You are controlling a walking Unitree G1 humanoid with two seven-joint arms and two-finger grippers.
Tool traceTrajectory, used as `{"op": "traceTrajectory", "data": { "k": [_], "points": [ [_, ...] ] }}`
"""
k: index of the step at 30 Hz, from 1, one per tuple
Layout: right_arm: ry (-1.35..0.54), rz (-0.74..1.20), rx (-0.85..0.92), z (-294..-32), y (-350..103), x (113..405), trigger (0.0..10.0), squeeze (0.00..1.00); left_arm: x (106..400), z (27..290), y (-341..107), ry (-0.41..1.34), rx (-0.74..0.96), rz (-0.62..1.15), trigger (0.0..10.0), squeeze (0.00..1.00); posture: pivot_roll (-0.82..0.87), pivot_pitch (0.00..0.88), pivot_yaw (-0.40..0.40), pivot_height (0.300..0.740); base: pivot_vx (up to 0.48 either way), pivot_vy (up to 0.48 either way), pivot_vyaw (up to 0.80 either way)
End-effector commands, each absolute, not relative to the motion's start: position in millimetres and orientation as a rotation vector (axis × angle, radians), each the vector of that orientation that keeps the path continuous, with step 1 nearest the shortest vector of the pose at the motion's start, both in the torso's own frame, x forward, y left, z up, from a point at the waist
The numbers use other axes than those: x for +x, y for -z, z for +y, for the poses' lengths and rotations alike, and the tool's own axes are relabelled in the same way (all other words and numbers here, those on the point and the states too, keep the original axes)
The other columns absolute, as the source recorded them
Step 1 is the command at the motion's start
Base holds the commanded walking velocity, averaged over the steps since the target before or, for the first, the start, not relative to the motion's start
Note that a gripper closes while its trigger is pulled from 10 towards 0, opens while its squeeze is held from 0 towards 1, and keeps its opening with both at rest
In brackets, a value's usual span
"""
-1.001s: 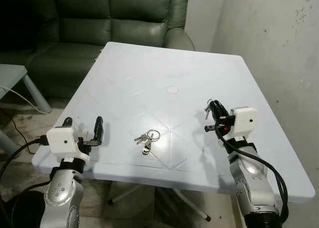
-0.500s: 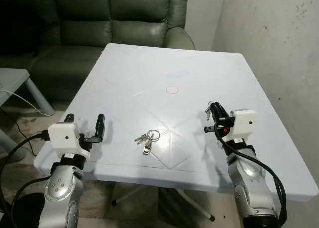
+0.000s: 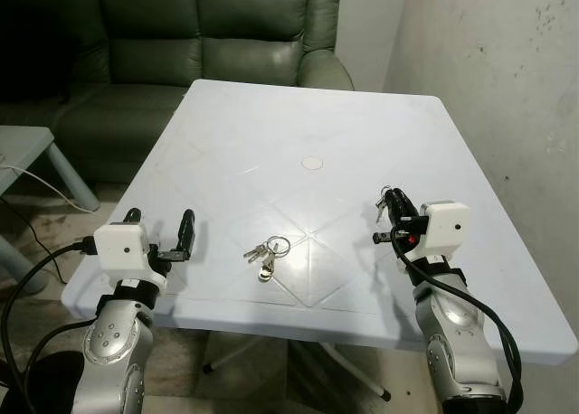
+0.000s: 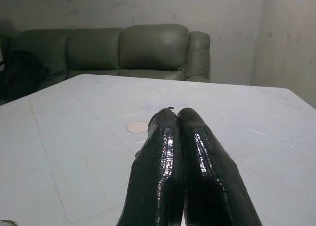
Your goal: Hang keys on a hook
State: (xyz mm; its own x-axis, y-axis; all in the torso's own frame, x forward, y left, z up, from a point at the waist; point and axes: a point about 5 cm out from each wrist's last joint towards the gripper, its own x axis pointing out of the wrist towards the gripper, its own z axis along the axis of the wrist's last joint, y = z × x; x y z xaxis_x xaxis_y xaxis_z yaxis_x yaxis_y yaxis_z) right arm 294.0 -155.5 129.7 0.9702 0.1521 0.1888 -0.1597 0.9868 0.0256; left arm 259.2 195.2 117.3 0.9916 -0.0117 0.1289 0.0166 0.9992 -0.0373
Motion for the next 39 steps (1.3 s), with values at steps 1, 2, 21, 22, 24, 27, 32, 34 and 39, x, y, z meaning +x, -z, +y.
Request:
{"op": "traceTrajectory", "data": {
  "k": [1,2,21,22,24,27,32,34,39],
  "points": [
    [-0.168,-0.197,0.033,-152.7,-134.7,295.5,10.0,0.0,261.0,196.8,-117.1,0.001,-0.038,-0.122,10.0,0.0,-0.07,0.0,0.005,0.74,0.0,0.0,0.0],
    [-0.17,-0.197,0.032,-152.6,-134.8,295.6,10.0,0.0,261.0,196.6,-117.2,-0.002,-0.041,-0.123,10.0,0.0,-0.07,0.0,0.002,0.74,0.0,0.0,0.0],
    [-0.199,-0.188,0.02,-151.1,-137.3,302.8,10.0,0.0,257.4,196.5,-111.7,-0.042,-0.048,-0.112,10.0,0.0,-0.04,0.0,-0.034,0.74,0.0,0.364,0.0],
    [-0.199,-0.188,0.02,-151.1,-137.3,302.8,10.0,0.0,257.4,196.5,-111.7,-0.042,-0.048,-0.112,10.0,0.0,-0.04,0.0,-0.034,0.74,0.0,0.48,0.0],
    [-0.205,-0.186,0.018,-150.6,-137.7,303.8,10.0,0.0,257.4,196.2,-111.5,-0.047,-0.049,-0.113,10.0,0.0,-0.04,0.0,-0.04,0.74,0.0,0.48,0.0],
    [-0.206,-0.186,0.018,-150.8,-137.7,304.2,10.0,0.0,257.6,195.8,-111.5,-0.048,-0.049,-0.113,10.0,0.0,-0.04,0.0,-0.04,0.74,0.0,0.48,0.0],
    [-0.212,-0.183,0.017,-150.0,-137.1,303.9,10.0,0.0,257.4,196.1,-111.1,-0.052,-0.049,-0.114,10.0,0.0,-0.04,0.0,-0.043,0.74,0.0,0.48,0.0],
    [-0.212,-0.183,0.017,-150.0,-137.1,303.9,10.0,0.0,257.4,196.1,-111.1,-0.052,-0.05,-0.114,10.0,0.0,-0.04,0.0,-0.043,0.74,0.0,0.48,0.0],
    [-0.22,-0.172,0.011,-150.9,-136.5,304.0,10.0,0.0,258.1,196.0,-110.5,-0.073,-0.064,-0.116,10.0,0.0,-0.04,0.0,-0.054,0.74,0.0,0.0,0.0]
  ]
}}
